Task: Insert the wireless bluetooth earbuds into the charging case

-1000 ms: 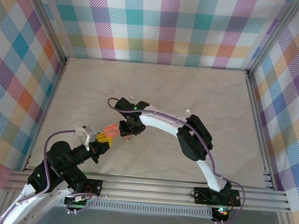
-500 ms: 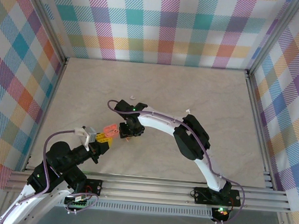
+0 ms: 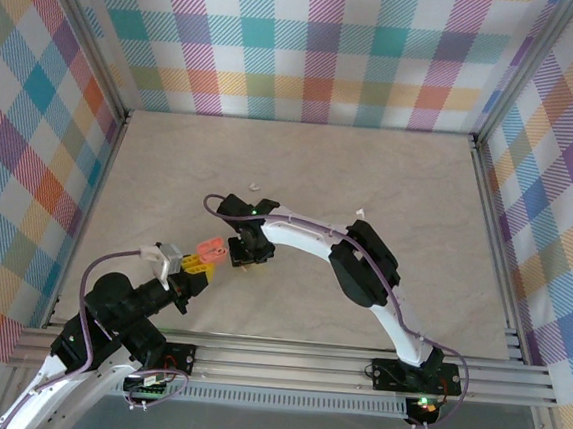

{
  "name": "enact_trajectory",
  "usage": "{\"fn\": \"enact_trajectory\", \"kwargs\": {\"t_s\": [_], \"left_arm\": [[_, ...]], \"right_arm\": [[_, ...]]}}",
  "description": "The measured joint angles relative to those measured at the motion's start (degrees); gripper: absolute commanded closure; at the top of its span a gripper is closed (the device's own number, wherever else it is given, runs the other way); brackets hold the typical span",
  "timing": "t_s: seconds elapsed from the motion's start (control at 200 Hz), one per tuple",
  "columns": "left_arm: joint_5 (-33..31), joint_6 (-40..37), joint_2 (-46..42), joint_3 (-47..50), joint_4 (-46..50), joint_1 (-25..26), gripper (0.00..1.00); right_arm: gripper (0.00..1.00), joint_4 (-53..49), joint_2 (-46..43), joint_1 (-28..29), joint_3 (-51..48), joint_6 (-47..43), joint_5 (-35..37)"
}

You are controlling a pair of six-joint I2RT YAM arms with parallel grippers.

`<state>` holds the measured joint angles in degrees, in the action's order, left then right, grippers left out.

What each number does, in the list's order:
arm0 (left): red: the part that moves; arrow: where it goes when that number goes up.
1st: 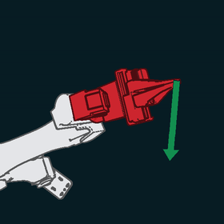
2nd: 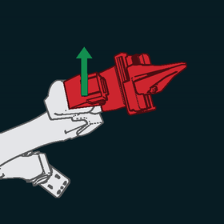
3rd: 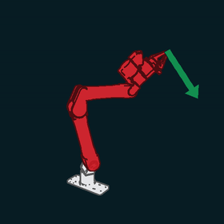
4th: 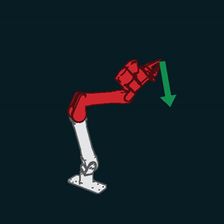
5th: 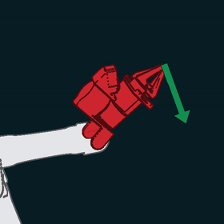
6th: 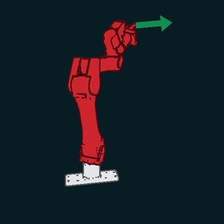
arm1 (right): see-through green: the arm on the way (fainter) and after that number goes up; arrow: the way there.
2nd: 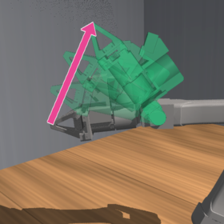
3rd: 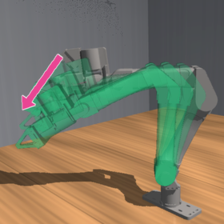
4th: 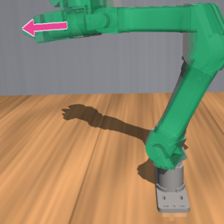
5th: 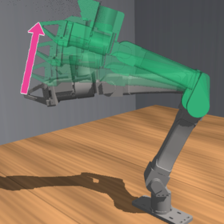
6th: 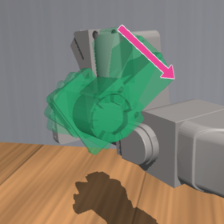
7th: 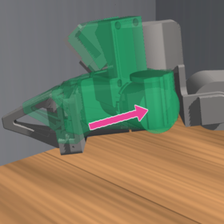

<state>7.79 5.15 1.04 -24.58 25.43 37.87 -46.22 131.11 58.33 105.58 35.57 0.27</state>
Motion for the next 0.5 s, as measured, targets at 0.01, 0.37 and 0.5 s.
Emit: {"fn": "enact_trajectory", "kwargs": {"t_s": [0.01,0.37,0.5], "left_arm": [[0.0,0.0,0.0,0.0,0.0,0.0,1.00],[0.0,0.7,0.0,0.0,-0.1,0.0,1.00],[0.0,1.1,0.0,0.0,-0.2,0.0,1.00]], "right_arm": [[0.66,0.0,0.0,0.0,0.1,0.0,0.0],[0.77,-1.5,0.8,-0.3,2.3,-0.7,0.4],[0.78,-1.4,0.7,-1.1,2.0,-1.3,0.4]]}}
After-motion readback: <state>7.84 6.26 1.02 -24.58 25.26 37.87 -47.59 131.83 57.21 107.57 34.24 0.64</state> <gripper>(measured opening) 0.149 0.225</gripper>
